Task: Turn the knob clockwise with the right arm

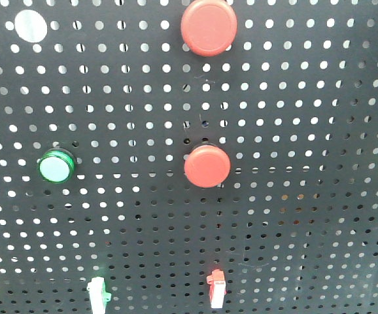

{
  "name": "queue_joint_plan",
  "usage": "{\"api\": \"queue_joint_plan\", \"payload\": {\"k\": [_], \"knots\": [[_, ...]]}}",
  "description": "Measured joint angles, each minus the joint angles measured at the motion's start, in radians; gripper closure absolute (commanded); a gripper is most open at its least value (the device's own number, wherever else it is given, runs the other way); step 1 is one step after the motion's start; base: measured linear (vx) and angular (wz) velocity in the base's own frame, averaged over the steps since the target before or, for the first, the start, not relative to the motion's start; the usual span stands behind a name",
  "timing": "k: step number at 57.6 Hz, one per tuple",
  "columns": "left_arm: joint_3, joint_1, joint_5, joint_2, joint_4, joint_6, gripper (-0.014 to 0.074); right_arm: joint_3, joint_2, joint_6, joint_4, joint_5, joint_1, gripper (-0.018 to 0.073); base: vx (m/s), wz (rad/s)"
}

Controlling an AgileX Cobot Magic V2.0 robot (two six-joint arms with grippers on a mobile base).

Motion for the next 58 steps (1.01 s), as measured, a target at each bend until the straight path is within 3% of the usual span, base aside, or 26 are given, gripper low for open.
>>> {"api": "queue_joint_plan", "payload": {"k": [14,24,34,40,50,58], "knots": [[0.000,0.000,0.000,0.000,0.000,0.000,0.0603,-0.003,-0.002,-0.060,0.047,0.000,0.000,0.0129,0.00,0.00],[0.000,0.000,0.000,0.000,0.000,0.000,0.0603,-0.005,-0.021,-0.168,0.054,0.018,0.003,0.0118,0.00,0.00],[0.000,0.000,0.000,0.000,0.000,0.000,0.0603,-0.014,-0.057,-0.224,-0.006,0.078,0.006,0.0133,0.00,0.00],[0.000,0.000,0.000,0.000,0.000,0.000,0.0603,-0.026,-0.099,-0.233,-0.094,0.145,0.012,0.0149,0.00,0.00],[0.000,0.000,0.000,0.000,0.000,0.000,0.0603,-0.031,-0.148,-0.248,-0.330,0.261,0.013,0.0199,0.00,0.00],[0.000,0.000,0.000,0.000,0.000,0.000,0.0603,-0.031,-0.169,-0.268,-0.503,0.376,0.013,0.0340,0.00,0.00]]}}
